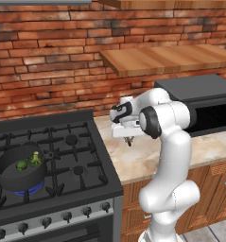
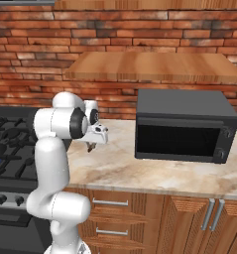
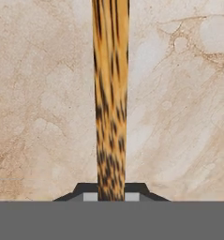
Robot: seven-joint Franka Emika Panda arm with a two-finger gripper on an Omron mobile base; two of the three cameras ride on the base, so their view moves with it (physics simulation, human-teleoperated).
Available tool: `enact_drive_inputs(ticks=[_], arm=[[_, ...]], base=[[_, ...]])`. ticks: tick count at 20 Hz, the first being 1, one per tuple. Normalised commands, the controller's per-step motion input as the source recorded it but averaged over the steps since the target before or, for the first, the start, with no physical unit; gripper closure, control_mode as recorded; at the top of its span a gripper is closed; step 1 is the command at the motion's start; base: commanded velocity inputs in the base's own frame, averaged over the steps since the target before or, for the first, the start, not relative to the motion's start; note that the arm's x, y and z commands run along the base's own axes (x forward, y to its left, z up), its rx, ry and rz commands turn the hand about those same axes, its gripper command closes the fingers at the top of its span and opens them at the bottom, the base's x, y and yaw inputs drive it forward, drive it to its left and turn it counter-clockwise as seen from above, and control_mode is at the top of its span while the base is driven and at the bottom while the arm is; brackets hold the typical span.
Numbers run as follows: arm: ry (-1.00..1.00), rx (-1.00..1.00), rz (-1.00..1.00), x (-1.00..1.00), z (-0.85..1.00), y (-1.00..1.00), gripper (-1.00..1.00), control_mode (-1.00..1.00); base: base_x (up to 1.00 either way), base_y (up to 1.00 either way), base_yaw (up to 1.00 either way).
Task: Put the avocado and broccoli in the pot. Retrieve the spatula and lightly stir the vegetables in the pot.
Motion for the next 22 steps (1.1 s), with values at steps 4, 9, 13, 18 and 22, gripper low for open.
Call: enact_drive_inputs(ticks=[4, 9, 13, 18, 22], arm=[[-0.03, 0.01, 0.00, -0.81, 0.68, 0.00, 1.00, -1.00], [0.00, 0.04, 0.00, -0.87, 0.82, 0.00, 1.00, -1.00], [0.00, 0.05, 0.00, -0.97, 0.71, 0.00, 1.00, -1.00], [0.05, 0.03, 0.00, -0.94, 0.75, 0.00, 1.00, -1.00], [-0.01, 0.00, 0.00, -0.88, 0.59, 0.00, 1.00, -1.00]], base=[[0.00, 0.00, 0.00], [0.00, 0.00, 0.00], [0.00, 0.00, 0.00], [0.00, 0.00, 0.00], [0.00, 0.00, 0.00]])
